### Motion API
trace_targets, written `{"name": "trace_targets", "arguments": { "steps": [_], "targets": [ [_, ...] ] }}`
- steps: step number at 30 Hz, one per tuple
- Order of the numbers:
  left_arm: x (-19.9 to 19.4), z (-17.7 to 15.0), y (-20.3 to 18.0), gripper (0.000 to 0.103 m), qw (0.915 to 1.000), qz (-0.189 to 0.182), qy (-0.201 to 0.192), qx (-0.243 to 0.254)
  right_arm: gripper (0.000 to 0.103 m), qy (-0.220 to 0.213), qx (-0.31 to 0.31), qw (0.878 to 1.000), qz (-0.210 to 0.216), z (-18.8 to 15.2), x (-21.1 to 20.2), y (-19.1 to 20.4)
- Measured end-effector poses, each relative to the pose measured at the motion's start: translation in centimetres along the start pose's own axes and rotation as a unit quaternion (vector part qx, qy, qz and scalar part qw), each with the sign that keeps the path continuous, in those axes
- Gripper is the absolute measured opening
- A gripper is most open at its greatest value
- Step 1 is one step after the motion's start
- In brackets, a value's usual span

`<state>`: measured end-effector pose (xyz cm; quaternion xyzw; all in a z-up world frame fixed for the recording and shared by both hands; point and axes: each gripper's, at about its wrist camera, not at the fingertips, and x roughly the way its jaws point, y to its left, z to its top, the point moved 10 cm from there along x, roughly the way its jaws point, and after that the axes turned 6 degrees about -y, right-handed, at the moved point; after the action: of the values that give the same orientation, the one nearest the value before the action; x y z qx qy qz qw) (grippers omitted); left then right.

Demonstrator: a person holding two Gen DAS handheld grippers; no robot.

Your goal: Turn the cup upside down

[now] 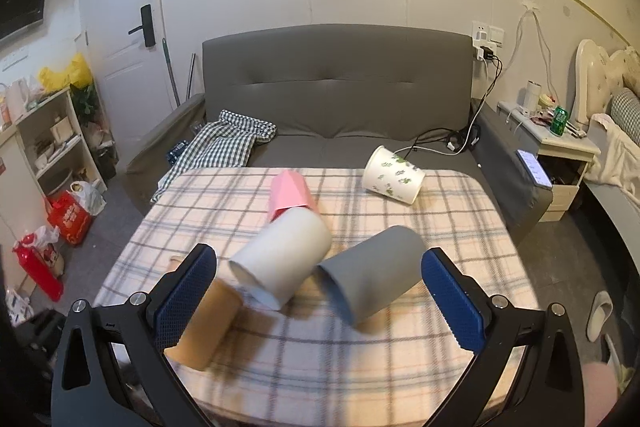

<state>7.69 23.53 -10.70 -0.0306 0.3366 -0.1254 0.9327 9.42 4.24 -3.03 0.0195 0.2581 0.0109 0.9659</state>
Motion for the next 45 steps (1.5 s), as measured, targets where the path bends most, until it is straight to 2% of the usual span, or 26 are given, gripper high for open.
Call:
{"name": "trace_targets", "arguments": {
  "steps": [2,4,6,8,10,12,17,22,24,26,27,32,45],
  "targets": [
    [-0.8,1.5,2.3,0.090,0.9993,0.024,-0.028,-0.005,0.103,0.008,0.002,1.000,-0.005,-0.5,0.1,1.2],
    [-1.1,3.0,4.9,0.098,0.9972,0.052,-0.054,-0.008,0.103,0.021,0.007,1.000,-0.003,-1.4,0.3,2.6],
    [-1.1,4.2,7.0,0.098,0.9948,0.072,-0.073,0.000,0.103,0.037,0.008,0.999,0.002,-2.5,0.6,4.1],
    [-0.9,4.8,8.4,0.098,0.9928,0.085,-0.083,0.015,0.103,0.050,0.007,0.999,0.004,-3.7,0.9,5.4],
    [-0.4,4.6,9.5,0.098,0.9923,0.090,-0.078,0.033,0.103,0.071,0.014,0.997,0.014,-5.1,1.3,6.9],
    [-0.3,4.3,10.3,0.098,0.9915,0.098,-0.079,0.031,0.103,0.090,0.017,0.996,0.022,-6.5,1.9,8.0],
    [-0.6,3.4,11.5,0.098,0.9922,0.088,-0.084,0.024,0.103,0.135,0.030,0.990,0.033,-9.5,3.6,10.5],
    [-0.3,2.7,12.4,0.098,0.9938,0.081,-0.075,0.012,0.103,0.152,0.021,0.987,0.038,-10.9,4.9,12.2],
    [-0.3,2.8,12.6,0.098,0.9939,0.079,-0.077,0.009,0.098,0.164,0.026,0.985,0.038,-11.5,5.4,12.4],
    [-0.3,2.7,12.7,0.098,0.9945,0.072,-0.075,0.004,0.083,0.180,0.028,0.983,0.037,-12.0,6.0,12.5],
    [-0.2,2.6,12.8,0.098,0.9947,0.071,-0.074,0.003,0.081,0.186,0.028,0.981,0.039,-12.2,6.2,12.5],
    [0.0,2.4,13.2,0.098,0.9953,0.068,-0.070,-0.003,0.081,0.178,0.012,0.983,0.044,-11.5,6.1,12.9],
    [0.2,2.3,12.4,0.098,0.9956,0.065,-0.068,0.001,0.080,0.102,-0.059,0.991,0.057,-6.4,5.1,13.5]
  ]
}}
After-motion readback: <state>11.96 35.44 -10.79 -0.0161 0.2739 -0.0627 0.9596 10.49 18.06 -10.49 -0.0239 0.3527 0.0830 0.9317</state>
